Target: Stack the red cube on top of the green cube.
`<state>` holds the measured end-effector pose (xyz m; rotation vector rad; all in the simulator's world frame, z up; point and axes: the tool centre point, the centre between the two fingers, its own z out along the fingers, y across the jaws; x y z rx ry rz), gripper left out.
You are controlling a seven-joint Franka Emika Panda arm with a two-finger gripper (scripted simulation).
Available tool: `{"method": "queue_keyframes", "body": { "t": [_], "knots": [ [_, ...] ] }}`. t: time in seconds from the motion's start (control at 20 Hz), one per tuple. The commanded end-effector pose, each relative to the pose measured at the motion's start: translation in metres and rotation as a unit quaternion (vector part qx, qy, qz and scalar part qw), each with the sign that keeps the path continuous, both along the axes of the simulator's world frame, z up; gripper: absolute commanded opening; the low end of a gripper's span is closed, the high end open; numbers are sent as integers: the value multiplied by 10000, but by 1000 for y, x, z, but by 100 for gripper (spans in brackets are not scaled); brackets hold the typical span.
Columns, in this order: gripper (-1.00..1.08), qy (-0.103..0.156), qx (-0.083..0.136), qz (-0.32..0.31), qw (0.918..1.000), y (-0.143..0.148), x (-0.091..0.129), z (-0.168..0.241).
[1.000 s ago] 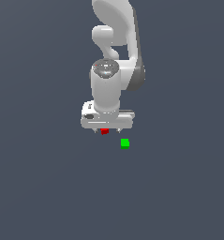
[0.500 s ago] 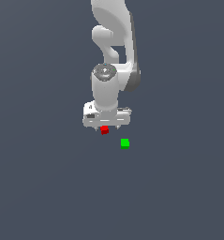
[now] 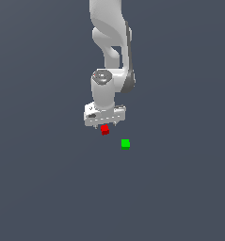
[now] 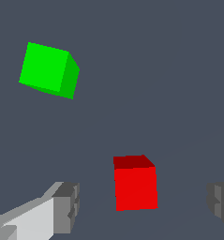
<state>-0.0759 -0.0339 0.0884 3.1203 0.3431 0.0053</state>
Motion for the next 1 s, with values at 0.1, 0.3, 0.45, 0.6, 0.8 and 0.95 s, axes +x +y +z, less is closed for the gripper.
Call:
{"method": "queue_keyframes", "body": {
  "t": [0.1, 0.3, 0.45, 0.6, 0.8, 0.95],
  "knots": [
    [100, 12, 9, 206, 9998, -5, -14, -13],
    [100, 18, 12, 285, 9996, -7, -19, -18],
    [100, 18, 11, 287, 9996, -8, -19, -18],
    [100, 21, 11, 281, 9996, -8, -19, -19],
    [100, 21, 11, 281, 9996, -8, -19, -26],
    [100, 20, 10, 283, 9996, -8, -19, -37]
  ]
}}
